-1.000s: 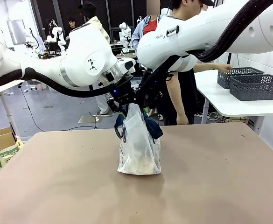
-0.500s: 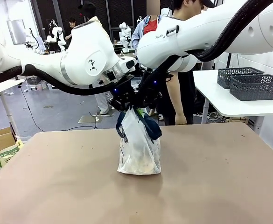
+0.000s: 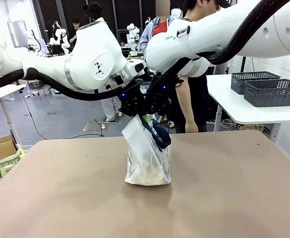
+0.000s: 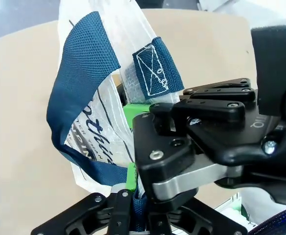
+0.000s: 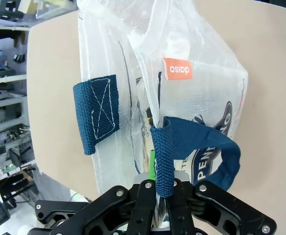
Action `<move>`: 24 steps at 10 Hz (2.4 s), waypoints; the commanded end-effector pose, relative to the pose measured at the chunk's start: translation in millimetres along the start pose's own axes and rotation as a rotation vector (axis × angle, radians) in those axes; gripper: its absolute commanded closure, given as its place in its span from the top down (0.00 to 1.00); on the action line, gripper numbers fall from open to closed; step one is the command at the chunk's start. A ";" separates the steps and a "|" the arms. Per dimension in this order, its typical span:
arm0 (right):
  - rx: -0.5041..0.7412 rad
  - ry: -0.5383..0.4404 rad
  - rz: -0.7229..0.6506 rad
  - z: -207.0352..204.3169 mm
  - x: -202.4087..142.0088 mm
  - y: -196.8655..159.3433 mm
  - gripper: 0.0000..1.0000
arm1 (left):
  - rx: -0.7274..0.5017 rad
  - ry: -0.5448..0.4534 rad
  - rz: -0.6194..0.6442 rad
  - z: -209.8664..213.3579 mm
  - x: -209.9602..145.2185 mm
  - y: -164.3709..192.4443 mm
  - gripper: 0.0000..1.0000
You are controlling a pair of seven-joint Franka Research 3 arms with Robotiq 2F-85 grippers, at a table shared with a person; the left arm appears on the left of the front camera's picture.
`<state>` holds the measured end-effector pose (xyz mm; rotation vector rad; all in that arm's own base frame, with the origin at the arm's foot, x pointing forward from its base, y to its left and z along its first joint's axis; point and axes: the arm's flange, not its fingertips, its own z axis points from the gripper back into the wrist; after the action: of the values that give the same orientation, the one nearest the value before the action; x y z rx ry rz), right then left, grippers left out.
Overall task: Transfer purchased items from the store into the shopping bag.
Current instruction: Move the Reusable shopping bag to the right side of the table.
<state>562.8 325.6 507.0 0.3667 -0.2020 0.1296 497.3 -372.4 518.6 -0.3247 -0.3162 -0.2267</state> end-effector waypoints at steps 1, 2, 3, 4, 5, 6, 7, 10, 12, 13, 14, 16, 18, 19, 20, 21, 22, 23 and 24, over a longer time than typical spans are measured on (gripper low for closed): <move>0.031 0.000 0.019 4.4 5.2 -4.5 0.00 | 0.026 -0.006 0.000 0.2 -2.5 2.3 0.00; 0.030 -0.001 0.028 4.5 4.8 -5.2 0.00 | 0.026 -0.007 0.002 0.7 -2.7 1.9 0.00; 0.026 -0.008 0.026 4.3 4.8 -6.5 0.00 | 0.029 -0.005 0.001 0.4 -2.8 1.6 0.00; 0.021 -0.008 0.026 4.4 4.7 -6.5 0.00 | 0.038 -0.006 -0.003 0.5 -3.3 1.2 0.00; 0.025 -0.010 0.031 5.4 4.2 -6.6 0.00 | 0.000 0.000 -0.001 0.0 -0.2 -0.5 0.00; 0.040 -0.013 0.043 7.5 4.0 -8.2 0.00 | 0.000 0.000 -0.001 0.0 -0.2 -0.5 0.00; 0.084 -0.013 0.087 9.7 2.3 -10.8 0.00 | 0.000 0.000 -0.001 0.0 -0.2 -0.5 0.00; 0.138 -0.053 0.077 21.2 -2.6 -32.4 0.58 | 0.000 0.000 -0.001 0.0 -0.2 -0.5 0.00; 0.178 -0.087 0.093 32.8 -12.3 -43.2 0.97 | 0.000 0.000 -0.001 0.0 -0.2 -0.5 0.00; 0.177 -0.104 0.095 40.9 -18.9 -48.1 1.00 | 0.000 0.000 -0.001 0.0 -0.2 -0.5 0.00; 0.177 -0.111 0.094 50.1 -25.4 -54.8 1.00 | 0.000 0.000 -0.001 0.0 -0.2 -0.5 0.00; 0.157 -0.091 0.131 67.8 -39.8 -71.2 1.00 | 0.000 0.000 -0.001 0.0 -0.2 -0.5 0.00; 0.091 -0.038 0.318 98.1 -61.6 -93.8 1.00 | 0.000 0.000 -0.001 0.0 -0.2 -0.5 0.00; 0.075 -0.019 0.456 110.6 -73.0 -101.1 1.00 | 0.000 0.000 -0.001 0.0 -0.2 -0.5 0.00; 0.047 -0.025 0.606 119.9 -81.6 -106.3 1.00 | 0.000 0.000 -0.001 0.0 -0.2 -0.5 0.00; 0.013 -0.024 0.834 126.0 -94.3 -108.6 1.00 | 0.000 0.000 -0.001 0.0 -0.2 -0.5 0.00; 0.004 -0.083 0.949 133.5 -101.0 -116.4 1.00 | 0.000 0.000 -0.001 0.0 -0.2 -0.5 0.00; 0.002 -0.157 1.039 139.3 -104.5 -126.0 1.00 | 0.000 0.000 -0.001 0.0 -0.2 -0.5 0.00; 0.005 -0.247 1.069 141.7 -102.5 -134.2 1.00 | 0.000 0.000 -0.001 0.0 -0.2 -0.5 0.00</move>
<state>462.9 151.4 587.9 0.1778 -0.4843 1.1163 497.9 -373.7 517.8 -0.3250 -0.3161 -0.2284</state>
